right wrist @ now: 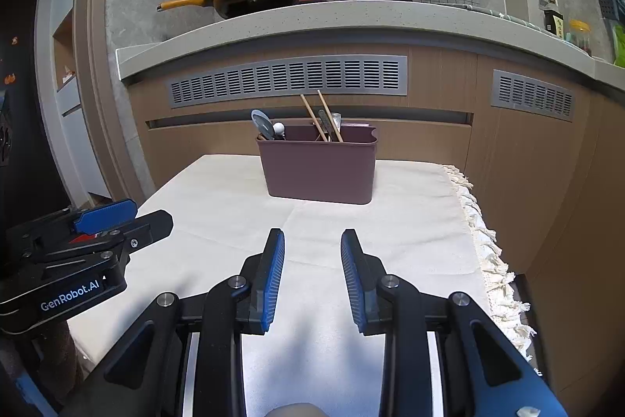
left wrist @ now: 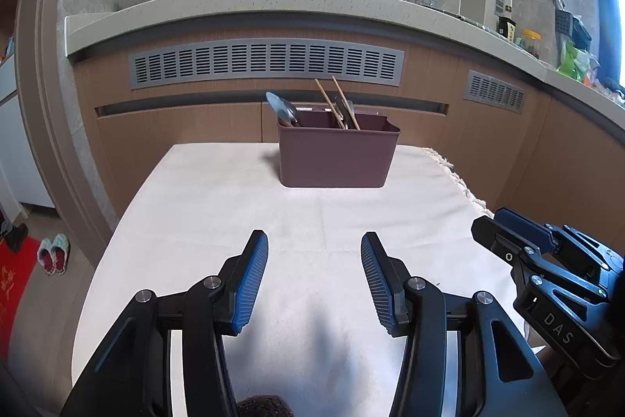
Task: Organize utensils
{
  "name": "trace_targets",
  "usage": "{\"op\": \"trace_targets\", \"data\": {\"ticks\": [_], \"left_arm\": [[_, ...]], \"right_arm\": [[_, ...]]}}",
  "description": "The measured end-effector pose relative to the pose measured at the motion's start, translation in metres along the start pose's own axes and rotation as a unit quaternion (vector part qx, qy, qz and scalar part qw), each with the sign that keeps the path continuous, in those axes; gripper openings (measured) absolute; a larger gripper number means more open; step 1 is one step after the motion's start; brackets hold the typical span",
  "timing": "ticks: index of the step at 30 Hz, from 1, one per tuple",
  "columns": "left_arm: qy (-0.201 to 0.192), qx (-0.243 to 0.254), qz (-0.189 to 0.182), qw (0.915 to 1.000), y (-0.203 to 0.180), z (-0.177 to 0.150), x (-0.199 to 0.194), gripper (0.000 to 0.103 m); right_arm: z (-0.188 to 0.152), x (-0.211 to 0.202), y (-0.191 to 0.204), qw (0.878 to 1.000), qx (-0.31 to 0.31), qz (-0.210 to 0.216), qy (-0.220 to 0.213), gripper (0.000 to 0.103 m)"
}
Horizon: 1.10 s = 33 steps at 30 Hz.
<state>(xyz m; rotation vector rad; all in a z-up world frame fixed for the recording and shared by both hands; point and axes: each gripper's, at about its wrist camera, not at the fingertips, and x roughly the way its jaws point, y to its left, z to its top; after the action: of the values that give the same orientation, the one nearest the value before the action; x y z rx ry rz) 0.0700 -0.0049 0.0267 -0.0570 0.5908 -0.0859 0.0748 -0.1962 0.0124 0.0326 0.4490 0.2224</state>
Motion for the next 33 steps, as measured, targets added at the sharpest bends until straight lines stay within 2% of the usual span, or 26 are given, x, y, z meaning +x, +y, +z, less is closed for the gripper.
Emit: {"op": "trace_targets", "data": {"ticks": [19,33], "left_arm": [[0.006,0.000,0.001,1.0000,0.0015,0.0002,0.0043,0.050],[-0.004,0.001,0.004,1.0000,-0.0002,-0.0008,-0.0019,0.050]], "right_arm": [[-0.0015,0.0048,0.0004,1.000,-0.001,0.001,0.009,0.029],[0.0011,0.0010,0.0014,1.000,0.000,-0.003,-0.004,0.028]]}}
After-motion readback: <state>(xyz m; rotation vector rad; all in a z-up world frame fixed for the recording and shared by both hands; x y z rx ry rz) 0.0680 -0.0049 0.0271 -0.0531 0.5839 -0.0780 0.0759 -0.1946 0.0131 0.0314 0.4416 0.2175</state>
